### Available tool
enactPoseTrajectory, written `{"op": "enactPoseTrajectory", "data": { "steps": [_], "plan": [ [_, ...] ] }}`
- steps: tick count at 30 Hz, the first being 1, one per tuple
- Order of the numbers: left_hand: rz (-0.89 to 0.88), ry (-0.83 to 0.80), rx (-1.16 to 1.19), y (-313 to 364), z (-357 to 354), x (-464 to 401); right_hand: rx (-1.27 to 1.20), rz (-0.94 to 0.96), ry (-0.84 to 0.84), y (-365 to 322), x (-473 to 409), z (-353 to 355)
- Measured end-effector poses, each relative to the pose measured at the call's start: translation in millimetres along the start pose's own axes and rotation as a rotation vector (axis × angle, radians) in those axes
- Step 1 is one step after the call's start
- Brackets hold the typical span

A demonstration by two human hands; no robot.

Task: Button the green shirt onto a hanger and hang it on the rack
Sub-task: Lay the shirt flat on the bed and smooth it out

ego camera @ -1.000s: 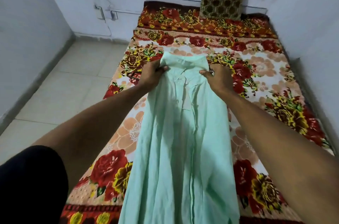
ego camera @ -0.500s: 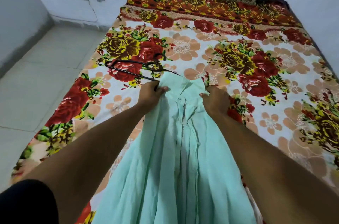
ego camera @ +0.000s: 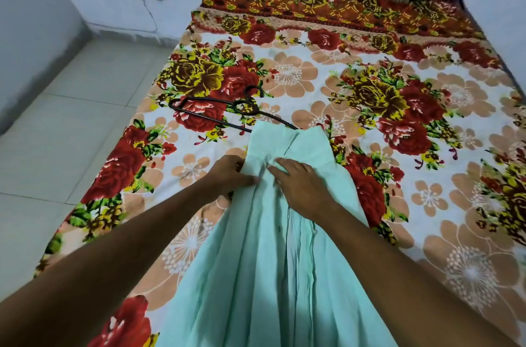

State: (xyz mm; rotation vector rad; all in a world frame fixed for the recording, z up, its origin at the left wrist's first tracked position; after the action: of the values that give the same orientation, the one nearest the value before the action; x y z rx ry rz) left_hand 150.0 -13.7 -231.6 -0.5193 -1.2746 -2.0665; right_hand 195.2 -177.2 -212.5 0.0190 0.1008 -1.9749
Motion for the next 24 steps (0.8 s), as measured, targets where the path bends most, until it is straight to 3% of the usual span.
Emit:
{"op": "enactPoseTrajectory", "data": {
  "steps": [2, 5, 8, 12, 14, 18, 21, 24],
  "plan": [
    [0.023, -0.024, -0.034, -4, 11, 2, -0.073, -0.063, -0.022, 5, -2, -3],
    [0.094, 0.086, 0.029, -10, 38, -1, -0.145, -0.097, -0.065, 3, -8, -7],
    [0.050, 0.194, -0.017, -3, 36, 12, -0.156, -0.111, -0.116, 8, -11, -8],
    [-0.006, 0.077, -0.139, -16, 14, 54, -0.123, -0.154, -0.151, 16, -16, 2],
    [0.034, 0.046, -0.083, -28, 27, 63, -0.085, -0.164, -0.197, 14, -19, 4],
    [0.152, 0.192, 0.155, -34, 71, 55, -0.059, -0.196, -0.345, 8, -13, 0],
    [0.180, 0.252, 0.156, -31, 68, 52, -0.058, -0.233, -0.391, 8, -10, 4],
    [0.167, 0.212, 0.152, -46, 59, 76, -0.048, -0.217, -0.396, -1, -21, 6]
  ]
}}
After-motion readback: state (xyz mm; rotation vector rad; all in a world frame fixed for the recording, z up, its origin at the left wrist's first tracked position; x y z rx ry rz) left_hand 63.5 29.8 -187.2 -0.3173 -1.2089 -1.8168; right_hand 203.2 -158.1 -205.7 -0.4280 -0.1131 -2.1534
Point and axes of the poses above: each hand's wrist, its own x-axis away from the middle knuckle, its own z-axis out of the back of the hand, y = z × x, the point moved 10 cm from there along -x, towards the middle knuckle, and after that the axes turned 13 degrees about z, right-handed, at the moved point
